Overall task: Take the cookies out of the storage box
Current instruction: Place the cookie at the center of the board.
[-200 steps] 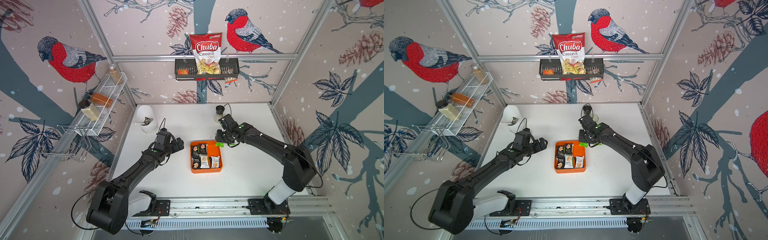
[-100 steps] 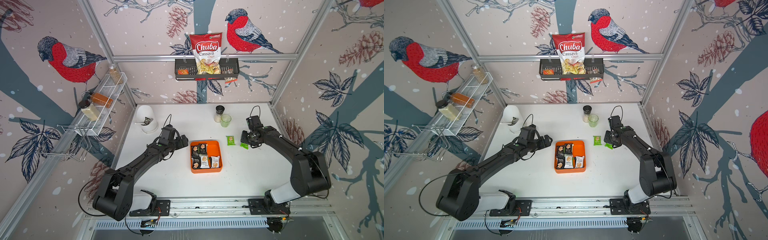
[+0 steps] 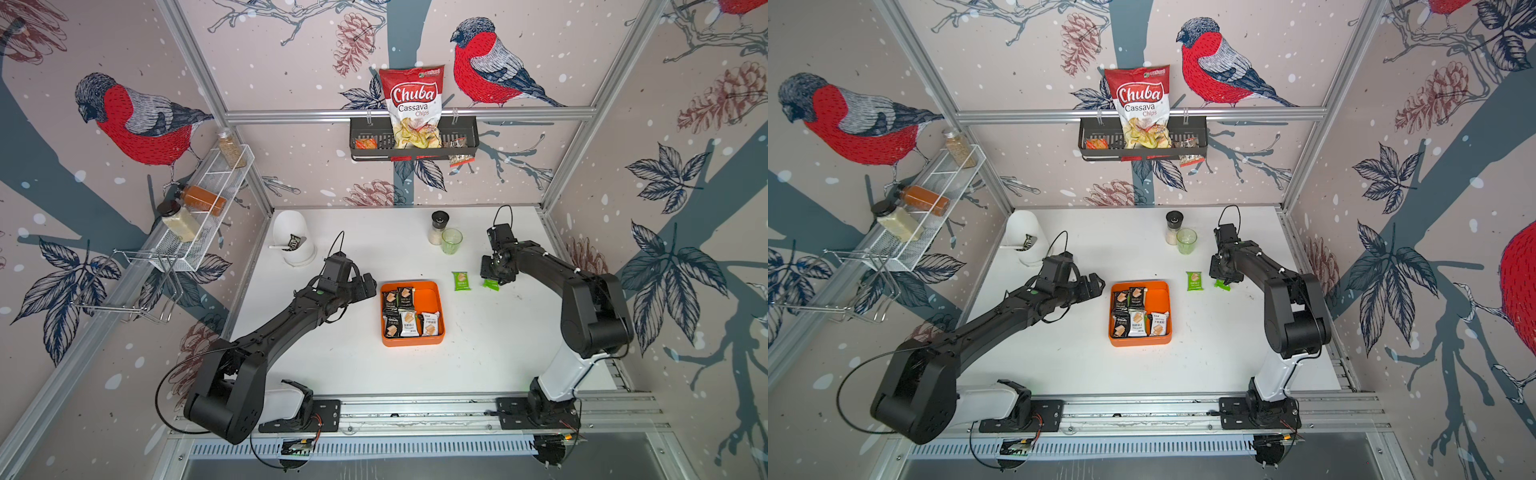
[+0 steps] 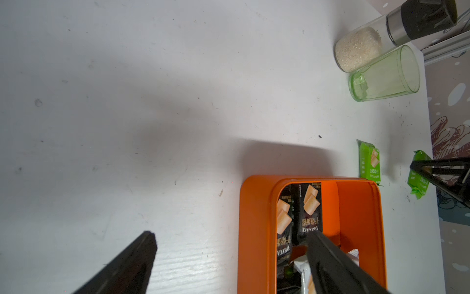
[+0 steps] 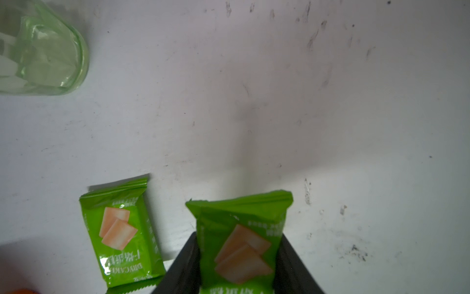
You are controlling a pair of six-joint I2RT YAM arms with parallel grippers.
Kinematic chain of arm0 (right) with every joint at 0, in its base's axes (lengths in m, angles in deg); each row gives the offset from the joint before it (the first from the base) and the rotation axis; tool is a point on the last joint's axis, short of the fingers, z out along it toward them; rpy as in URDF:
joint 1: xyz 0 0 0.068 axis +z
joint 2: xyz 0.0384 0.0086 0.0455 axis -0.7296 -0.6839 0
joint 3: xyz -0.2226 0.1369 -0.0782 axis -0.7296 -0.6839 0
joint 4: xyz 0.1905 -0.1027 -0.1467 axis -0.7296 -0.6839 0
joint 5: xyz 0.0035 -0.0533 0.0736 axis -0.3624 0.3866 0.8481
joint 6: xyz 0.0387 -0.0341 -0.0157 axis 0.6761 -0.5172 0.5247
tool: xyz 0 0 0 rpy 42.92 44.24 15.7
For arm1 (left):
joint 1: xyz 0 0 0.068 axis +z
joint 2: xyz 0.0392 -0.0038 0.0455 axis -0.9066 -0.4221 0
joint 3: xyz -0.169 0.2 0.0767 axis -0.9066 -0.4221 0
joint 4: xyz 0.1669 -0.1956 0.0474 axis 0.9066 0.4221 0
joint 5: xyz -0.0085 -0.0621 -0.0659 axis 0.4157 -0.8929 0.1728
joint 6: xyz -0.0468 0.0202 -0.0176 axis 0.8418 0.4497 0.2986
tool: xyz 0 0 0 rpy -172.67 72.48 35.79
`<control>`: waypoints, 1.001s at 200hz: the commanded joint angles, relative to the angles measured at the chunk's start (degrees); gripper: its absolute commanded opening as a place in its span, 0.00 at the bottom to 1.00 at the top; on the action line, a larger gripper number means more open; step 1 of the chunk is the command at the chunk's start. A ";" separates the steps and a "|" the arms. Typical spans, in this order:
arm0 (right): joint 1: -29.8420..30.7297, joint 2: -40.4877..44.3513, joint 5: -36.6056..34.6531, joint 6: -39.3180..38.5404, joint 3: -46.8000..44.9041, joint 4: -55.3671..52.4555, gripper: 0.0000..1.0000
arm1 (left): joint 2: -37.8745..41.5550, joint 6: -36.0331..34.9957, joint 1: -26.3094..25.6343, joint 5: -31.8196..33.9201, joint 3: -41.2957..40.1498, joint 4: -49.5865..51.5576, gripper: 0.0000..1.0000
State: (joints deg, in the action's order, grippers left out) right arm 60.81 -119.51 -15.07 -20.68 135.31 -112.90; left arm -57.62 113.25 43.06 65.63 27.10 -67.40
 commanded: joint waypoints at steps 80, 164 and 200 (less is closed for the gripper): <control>3.95 -10.86 -4.53 -2.52 8.74 -2.10 0.40 | 5.45 0.22 -0.13 4.11 -4.06 1.88 0.96; 4.15 -7.71 -2.88 -1.71 8.90 -2.41 0.61 | 6.05 0.71 -0.09 4.52 -3.92 1.62 0.96; 4.71 -0.37 -0.01 0.60 7.14 -2.87 0.63 | 5.83 1.54 -0.04 4.30 -4.25 0.68 0.96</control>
State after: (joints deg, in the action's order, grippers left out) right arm 65.03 -123.77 -17.74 -22.37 143.60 -114.81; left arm -51.72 113.95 43.06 69.52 23.05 -66.20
